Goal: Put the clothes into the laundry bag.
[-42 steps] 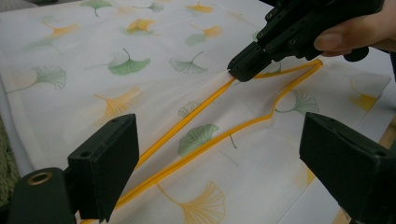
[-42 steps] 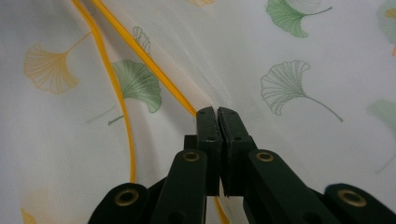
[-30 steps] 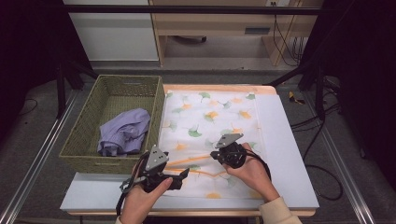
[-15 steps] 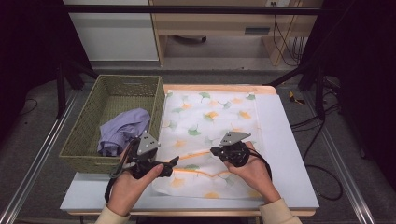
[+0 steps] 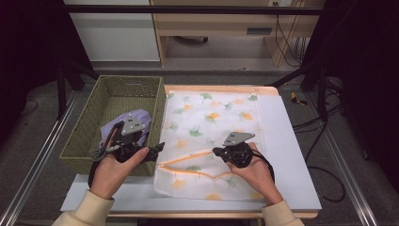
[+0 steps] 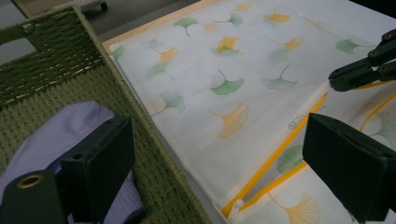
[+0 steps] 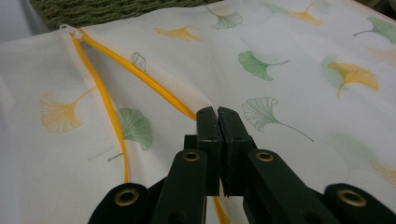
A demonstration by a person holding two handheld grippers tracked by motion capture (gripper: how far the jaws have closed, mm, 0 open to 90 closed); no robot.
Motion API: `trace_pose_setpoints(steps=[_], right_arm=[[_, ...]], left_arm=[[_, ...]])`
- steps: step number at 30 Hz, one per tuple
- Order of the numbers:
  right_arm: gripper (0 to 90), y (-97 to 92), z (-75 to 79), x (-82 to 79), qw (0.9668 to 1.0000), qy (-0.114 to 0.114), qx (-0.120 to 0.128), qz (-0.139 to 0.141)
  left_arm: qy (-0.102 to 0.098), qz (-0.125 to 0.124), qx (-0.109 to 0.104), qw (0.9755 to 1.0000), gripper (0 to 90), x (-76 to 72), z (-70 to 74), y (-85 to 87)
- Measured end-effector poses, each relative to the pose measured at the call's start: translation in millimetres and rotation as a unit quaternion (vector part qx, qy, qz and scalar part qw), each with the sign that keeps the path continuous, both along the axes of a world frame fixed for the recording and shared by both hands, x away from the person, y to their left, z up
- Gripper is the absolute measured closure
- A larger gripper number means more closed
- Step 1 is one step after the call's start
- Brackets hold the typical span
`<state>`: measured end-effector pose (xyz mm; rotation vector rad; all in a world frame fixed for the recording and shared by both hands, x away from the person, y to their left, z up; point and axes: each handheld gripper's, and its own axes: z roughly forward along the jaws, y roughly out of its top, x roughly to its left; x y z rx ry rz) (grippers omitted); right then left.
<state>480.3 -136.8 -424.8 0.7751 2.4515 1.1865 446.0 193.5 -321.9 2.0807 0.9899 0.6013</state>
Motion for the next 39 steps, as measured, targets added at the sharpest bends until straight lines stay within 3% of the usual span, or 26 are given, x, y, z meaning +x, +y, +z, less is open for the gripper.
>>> trace_pose_setpoints(steps=[6,11,15,18,27,32,39], right_arm=[[88.5,-0.8,0.8,0.1,1.0,-0.004,0.008,-0.002],[88.5,-1.2,0.5,-0.1,1.0,-0.003,0.007,-0.001],[88.5,-1.6,1.2,-0.4,0.9999,-0.007,0.01,-0.003],[88.5,-1.9,1.9,-0.5,0.9998,-0.013,0.015,-0.005],[88.5,-1.8,2.5,-1.6,0.9998,-0.013,0.015,-0.004],[88.5,-0.6,1.4,-2.0,0.9999,-0.012,0.012,-0.001],[88.5,0.2,-1.1,-1.7,0.9999,-0.007,0.011,-0.001]], left_arm=[[0.001,0.007,0.02,0.9998,9.3,5.9,7.1,10.9],[0.015,0.03,0.012,0.9994,9.2,13.6,9.7,24.2],[0.021,0.04,0.023,0.9987,9.3,18.5,11.1,34.0],[0.037,0.044,0.035,0.9977,9.3,23.1,11.2,40.9],[0.059,0.071,0.045,0.9947,9.2,44.8,4.6,65.0],[0.059,0.092,0.045,0.993,8.6,58.5,-0.4,78.4],[0.076,0.107,0.054,0.9899,8.8,83.2,-17.7,89.1]])
